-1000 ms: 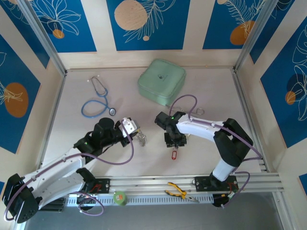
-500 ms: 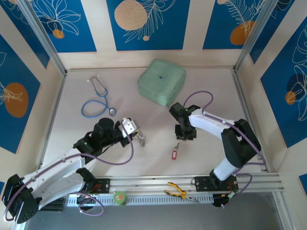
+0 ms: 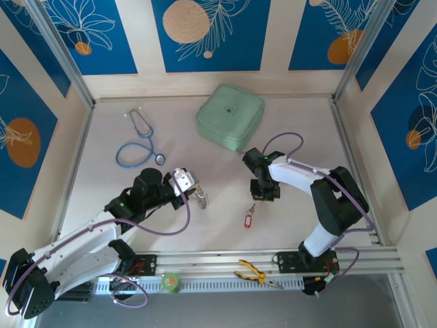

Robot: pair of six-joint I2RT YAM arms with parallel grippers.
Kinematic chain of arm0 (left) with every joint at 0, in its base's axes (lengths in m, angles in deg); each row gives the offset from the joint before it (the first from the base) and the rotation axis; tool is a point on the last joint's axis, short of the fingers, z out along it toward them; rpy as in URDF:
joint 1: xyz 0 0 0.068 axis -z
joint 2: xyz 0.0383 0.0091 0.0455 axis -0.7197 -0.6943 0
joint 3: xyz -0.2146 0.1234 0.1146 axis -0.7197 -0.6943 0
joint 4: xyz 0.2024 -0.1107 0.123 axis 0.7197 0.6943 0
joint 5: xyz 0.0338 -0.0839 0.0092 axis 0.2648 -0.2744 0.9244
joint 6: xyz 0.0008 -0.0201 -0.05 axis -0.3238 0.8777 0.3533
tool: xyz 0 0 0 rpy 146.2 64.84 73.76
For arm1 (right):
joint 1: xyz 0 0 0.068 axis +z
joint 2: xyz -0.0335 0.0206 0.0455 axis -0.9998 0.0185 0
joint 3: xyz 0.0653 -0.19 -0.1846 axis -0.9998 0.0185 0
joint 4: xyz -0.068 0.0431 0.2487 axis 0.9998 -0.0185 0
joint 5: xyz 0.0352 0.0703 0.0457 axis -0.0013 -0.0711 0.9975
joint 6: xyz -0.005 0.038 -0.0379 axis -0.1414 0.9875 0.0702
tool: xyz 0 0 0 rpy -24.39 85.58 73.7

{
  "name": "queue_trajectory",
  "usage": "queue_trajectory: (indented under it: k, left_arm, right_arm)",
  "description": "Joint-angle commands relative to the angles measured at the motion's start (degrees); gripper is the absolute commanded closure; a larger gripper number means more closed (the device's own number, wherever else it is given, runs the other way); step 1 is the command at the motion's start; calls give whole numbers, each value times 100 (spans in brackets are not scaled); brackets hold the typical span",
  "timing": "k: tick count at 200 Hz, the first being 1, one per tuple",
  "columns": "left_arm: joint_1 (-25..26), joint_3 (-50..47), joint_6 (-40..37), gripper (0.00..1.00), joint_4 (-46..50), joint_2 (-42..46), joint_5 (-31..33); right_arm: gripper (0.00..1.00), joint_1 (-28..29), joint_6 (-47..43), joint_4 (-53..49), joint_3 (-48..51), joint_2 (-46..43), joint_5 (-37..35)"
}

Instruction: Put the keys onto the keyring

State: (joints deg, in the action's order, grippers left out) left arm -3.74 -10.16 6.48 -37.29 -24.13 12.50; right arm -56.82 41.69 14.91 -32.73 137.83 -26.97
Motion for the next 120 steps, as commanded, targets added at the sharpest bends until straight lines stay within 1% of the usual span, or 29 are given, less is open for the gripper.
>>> queue_trajectory:
  k: [1, 36, 43, 59, 77, 94, 109, 120]
  left_arm:
    - [37, 134, -90, 100, -21, 65, -137]
    - [42, 120, -99, 100, -10, 82, -151]
    - [35, 119, -99, 100, -16, 82, -156]
    - [34, 127, -98, 100, -14, 82, -156]
    - [42, 134, -105, 100, 14, 82, -147]
    - [35, 154, -111, 100, 43, 91, -147]
    - [36, 149, -118, 100, 28, 91, -139]
    - [39, 137, -96, 100, 4, 74, -140]
  right_arm:
    - [79, -31, -17, -12, 93, 83, 110]
    - [88, -21, -12, -52, 83, 22, 61]
    - [95, -13, -28, -72, 76, 5, 51]
    - [100, 4, -33, -146, 49, -58, 24]
    - [100, 85, -60, -286, -40, -197, -76]
    - [100, 265, -220, -370, -150, -511, -291]
    - [100, 515, -633, -127, -164, -949, -520]
    - [100, 696, -1114, 287, -69, -1323, -588]
